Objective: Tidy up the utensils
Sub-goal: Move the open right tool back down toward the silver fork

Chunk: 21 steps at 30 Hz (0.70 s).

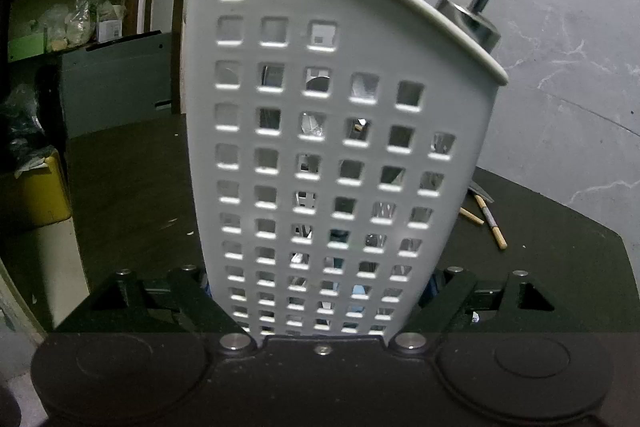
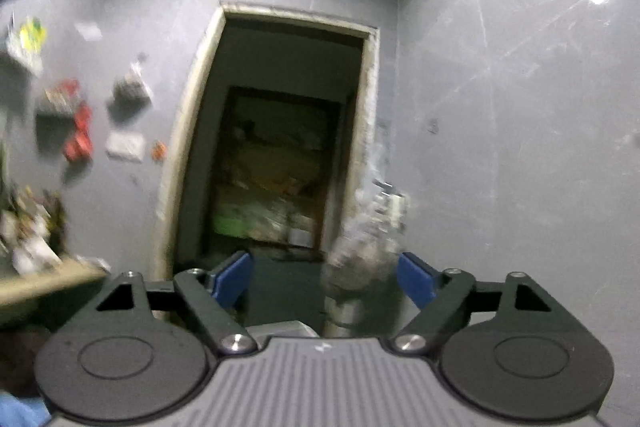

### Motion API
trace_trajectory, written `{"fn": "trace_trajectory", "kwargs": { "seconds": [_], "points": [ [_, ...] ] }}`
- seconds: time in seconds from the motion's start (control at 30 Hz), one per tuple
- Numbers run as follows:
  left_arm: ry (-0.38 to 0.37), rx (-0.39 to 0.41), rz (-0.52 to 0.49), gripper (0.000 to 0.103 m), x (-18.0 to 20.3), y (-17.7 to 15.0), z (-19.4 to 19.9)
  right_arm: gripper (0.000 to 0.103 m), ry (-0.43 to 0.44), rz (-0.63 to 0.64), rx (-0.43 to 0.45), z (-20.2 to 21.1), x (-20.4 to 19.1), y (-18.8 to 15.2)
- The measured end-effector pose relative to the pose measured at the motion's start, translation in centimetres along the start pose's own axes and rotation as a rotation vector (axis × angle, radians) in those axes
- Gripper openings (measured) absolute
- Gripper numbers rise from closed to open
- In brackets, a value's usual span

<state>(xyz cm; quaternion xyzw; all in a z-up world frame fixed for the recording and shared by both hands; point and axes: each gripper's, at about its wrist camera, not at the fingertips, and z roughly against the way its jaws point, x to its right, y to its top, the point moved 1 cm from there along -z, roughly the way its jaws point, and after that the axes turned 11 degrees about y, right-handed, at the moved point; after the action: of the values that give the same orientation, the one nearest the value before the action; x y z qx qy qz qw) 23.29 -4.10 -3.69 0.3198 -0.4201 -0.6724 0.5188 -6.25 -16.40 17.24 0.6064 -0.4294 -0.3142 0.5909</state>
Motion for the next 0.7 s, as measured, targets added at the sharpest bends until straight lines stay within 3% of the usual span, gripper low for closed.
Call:
{"fn": "trace_trajectory", "kwargs": {
  "seconds": [0.07,0.2,0.4,0.53,0.7],
  "points": [
    [-0.001,0.0,0.006,0.084,-0.1,0.0,0.0,0.087,0.052,-0.018,0.012,-0.2,-1.0,2.4],
    [-0.003,0.001,0.022,0.084,-0.5,0.1,-0.1,0.1,0.085,0.046,0.046,-2.2,-2.2,5.9],
    [0.004,0.002,0.062,0.084,-1.5,-0.2,0.2,0.103,0.101,0.065,0.022,-8.4,1.5,7.2],
    [0.018,0.003,0.051,0.084,-1.1,-0.4,0.4,0.103,0.092,0.024,-0.034,-13.6,6.3,5.4],
    [0.028,-0.009,0.027,0.084,-0.6,-0.5,0.3,0.103,0.015,-0.064,-0.124,-20.0,13.1,-0.8]
  ]
}}
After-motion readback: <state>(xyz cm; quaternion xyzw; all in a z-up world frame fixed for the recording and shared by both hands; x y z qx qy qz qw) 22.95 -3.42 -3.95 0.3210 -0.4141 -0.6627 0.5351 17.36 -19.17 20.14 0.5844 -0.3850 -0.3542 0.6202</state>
